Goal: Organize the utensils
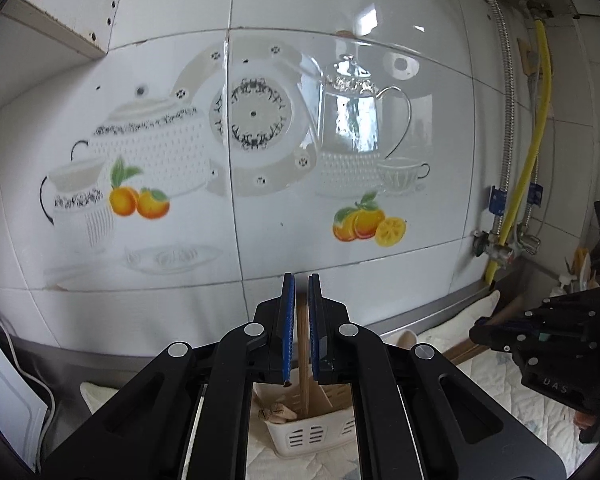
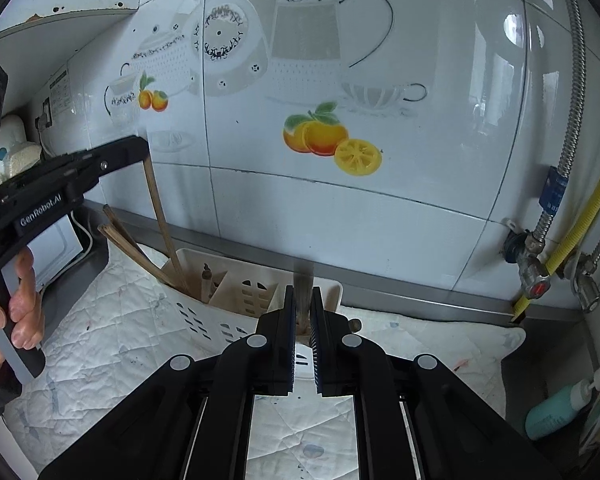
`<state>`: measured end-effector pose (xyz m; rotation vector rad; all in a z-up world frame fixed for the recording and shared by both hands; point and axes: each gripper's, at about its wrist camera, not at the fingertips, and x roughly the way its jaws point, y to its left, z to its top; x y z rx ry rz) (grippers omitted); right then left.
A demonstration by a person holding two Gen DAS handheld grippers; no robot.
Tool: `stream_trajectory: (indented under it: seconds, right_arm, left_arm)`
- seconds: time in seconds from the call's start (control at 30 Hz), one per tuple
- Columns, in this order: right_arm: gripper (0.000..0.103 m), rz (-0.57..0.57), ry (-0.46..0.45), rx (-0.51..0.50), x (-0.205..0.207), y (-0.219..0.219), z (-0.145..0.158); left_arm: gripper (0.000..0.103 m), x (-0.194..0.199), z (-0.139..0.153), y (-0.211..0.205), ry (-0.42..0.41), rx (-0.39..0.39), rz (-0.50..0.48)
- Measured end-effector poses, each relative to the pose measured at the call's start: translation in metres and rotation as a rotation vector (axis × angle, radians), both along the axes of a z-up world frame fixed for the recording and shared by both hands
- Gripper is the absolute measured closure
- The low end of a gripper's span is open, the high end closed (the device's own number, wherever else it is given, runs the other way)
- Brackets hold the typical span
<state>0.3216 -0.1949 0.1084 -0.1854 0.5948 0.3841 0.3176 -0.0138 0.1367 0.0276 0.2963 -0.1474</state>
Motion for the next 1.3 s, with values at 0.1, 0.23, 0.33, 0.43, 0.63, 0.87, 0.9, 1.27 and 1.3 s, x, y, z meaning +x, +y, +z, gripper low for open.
stream_trajectory:
  seconds: [0.1, 0.23, 0.33, 0.43, 0.63, 0.87, 0.9, 1.27, 1.3]
  right_arm:
    - [0.093, -0.001, -0.001, 0.008, -0.002, -0.002, 0.0]
    - [0.082, -0.008, -0.011, 0.015, -0.009, -0.005, 0.001]
    - [0.075, -0.015, -0.024, 0.023, -0.016, -0.007, 0.005]
    - [0.07, -0.021, -0.044, 0.022, -0.027, -0.009, 0.01]
    - [0.058, -0.024, -0.078, 0.029, -0.056, -0.013, 0.016]
    - [0.047, -0.019, -0.106, 0.056, -0.098, -0.016, 0.013]
    - [0.044, -0.018, -0.105, 0.066, -0.104, -0.017, 0.012]
    - [0.014, -0.026, -0.131, 0.104, -0.171, -0.013, -0.009]
    - [0.013, -0.024, -0.127, 0.107, -0.177, -0.013, -0.012]
  left_arm:
    - [0.066, -0.003, -0.004, 0.0, 0.011, 0.003, 0.008]
    - [0.053, -0.014, -0.003, -0.001, -0.012, 0.009, 0.005]
    - [0.039, -0.025, 0.0, 0.0, -0.028, 0.007, 0.008]
    - [0.029, -0.04, 0.004, 0.003, -0.045, 0.002, 0.016]
    - [0.01, -0.078, 0.005, 0.013, -0.068, -0.01, 0.036]
    - [0.005, -0.127, -0.006, 0.022, -0.076, -0.024, 0.046]
    - [0.005, -0.134, -0.008, 0.022, -0.075, -0.021, 0.051]
    - [0.005, -0.2, -0.049, 0.032, -0.024, -0.034, 0.069]
    - [0.005, -0.207, -0.052, 0.033, -0.025, -0.036, 0.072]
